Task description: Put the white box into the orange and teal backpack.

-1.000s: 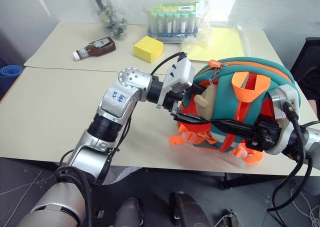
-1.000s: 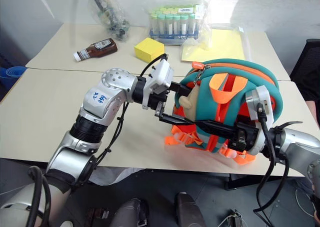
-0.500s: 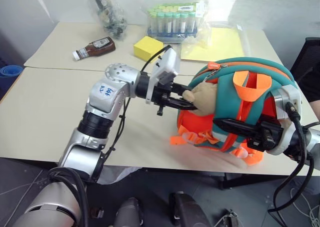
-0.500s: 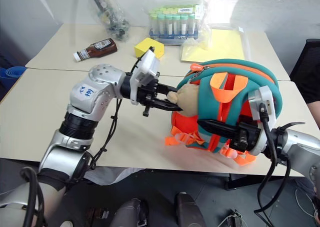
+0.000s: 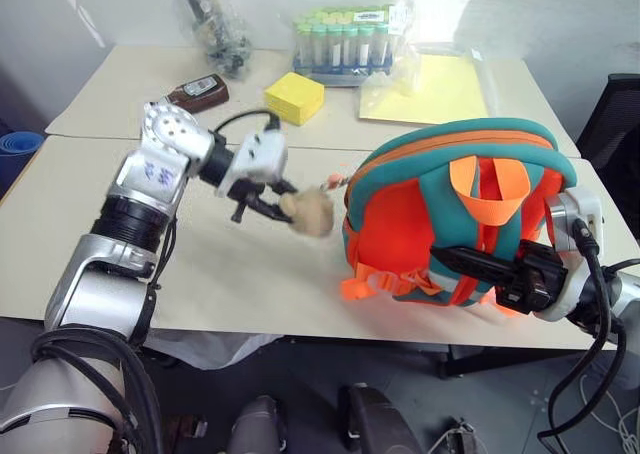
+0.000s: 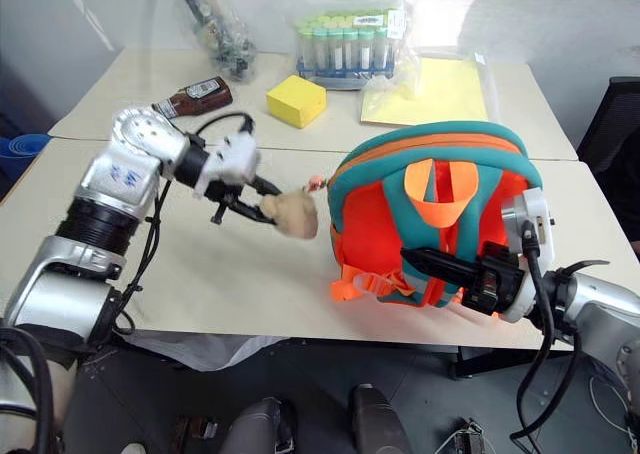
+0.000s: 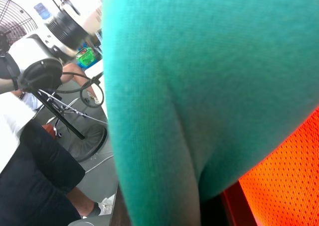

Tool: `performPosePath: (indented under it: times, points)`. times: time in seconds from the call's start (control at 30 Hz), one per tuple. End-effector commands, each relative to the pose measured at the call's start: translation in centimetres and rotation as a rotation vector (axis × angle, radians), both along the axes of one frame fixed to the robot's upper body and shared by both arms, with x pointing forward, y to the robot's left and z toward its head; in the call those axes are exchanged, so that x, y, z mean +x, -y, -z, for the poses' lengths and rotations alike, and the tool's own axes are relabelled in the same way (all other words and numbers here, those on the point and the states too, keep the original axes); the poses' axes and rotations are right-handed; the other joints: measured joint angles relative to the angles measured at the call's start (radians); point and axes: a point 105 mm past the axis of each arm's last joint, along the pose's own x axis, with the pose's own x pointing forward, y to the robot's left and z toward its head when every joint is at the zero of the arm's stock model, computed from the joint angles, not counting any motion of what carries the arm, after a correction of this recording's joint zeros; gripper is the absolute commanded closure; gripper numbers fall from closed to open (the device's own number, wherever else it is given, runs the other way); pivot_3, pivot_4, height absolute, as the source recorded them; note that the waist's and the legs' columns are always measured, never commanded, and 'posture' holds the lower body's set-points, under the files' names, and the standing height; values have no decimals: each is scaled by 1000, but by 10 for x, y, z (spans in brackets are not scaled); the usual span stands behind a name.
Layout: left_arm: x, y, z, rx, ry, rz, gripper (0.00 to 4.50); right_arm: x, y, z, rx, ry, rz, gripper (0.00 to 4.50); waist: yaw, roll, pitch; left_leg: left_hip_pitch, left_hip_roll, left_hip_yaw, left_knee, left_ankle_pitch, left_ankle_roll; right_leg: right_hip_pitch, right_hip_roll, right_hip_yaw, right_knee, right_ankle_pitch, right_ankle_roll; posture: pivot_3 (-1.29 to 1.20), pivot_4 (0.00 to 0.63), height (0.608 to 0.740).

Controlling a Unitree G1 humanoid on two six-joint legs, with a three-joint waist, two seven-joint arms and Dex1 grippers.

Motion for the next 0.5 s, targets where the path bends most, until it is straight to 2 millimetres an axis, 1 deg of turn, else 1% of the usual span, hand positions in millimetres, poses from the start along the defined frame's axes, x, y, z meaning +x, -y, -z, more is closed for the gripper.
performPosePath:
  times: [0.03, 0.1, 0.17, 0.23, 0.3, 0.37, 0.4, 0.47, 0.5]
  points:
    - [-4, 14, 22, 50, 102, 113, 3281, -2, 0, -10, 26, 51, -3, 4500, 5, 0, 0, 0, 0, 0, 0, 0, 0, 0, 0, 0, 0, 0, 0, 0, 150, 740]
    - [-12, 39, 33, -34, 77, 159, 3281, -1, -1, -9, 26, 50, 0, 4500, 7, 0, 0, -1, 0, 0, 0, 0, 1, 0, -1, 0, 0, 0, 0, 0, 150, 740]
    - [-19, 54, 41, -94, 52, 172, 3281, 1, -1, -8, 26, 52, 10, 4500, 7, 0, 0, -1, 0, 0, 1, -1, 1, 0, -1, 0, 0, 0, 0, 0, 150, 740]
    - [-20, 62, 44, -143, 25, 151, 3281, 3, -1, -4, -9, 55, 36, 4500, 6, 0, 0, -1, 0, 0, 1, -1, 1, 0, -1, 0, 0, 0, 0, 0, 150, 740]
    - [-20, 66, 41, -214, -21, 106, 3281, 13, 4, 9, -136, 70, 122, 4500, 6, 0, 0, -1, 0, -1, 1, -1, 1, 0, -1, 0, 1, 0, 0, 0, 150, 740]
    - [-19, 63, 35, -268, -78, 58, 3281, 22, 13, 20, -247, 81, 198, 4500, 5, 0, 0, -1, -1, -1, 2, -1, 1, 0, 0, 0, 1, 0, 0, 0, 150, 740]
    - [-19, 58, 31, -289, -115, 35, 2574, 22, 16, 22, -272, 84, 208, 3860, 5, 0, 0, -1, -1, -1, 2, -1, 1, 0, 0, 0, 1, 0, 0, 0, 150, 740]
    - [-18, 44, 24, -331, -186, -26, 2051, 16, 24, 19, -300, 91, 197, 3304, 6, 0, 0, -1, -1, -1, 2, -1, 1, 0, 1, -1, 1, 0, 1, 0, 150, 740]
    - [-18, 37, 21, -350, -211, -51, 1656, 12, 29, 16, -310, 93, 192, 2914, 5, 0, 0, -1, -1, -1, 1, -1, 1, 0, 1, -1, 1, 0, 0, 0, 150, 740]
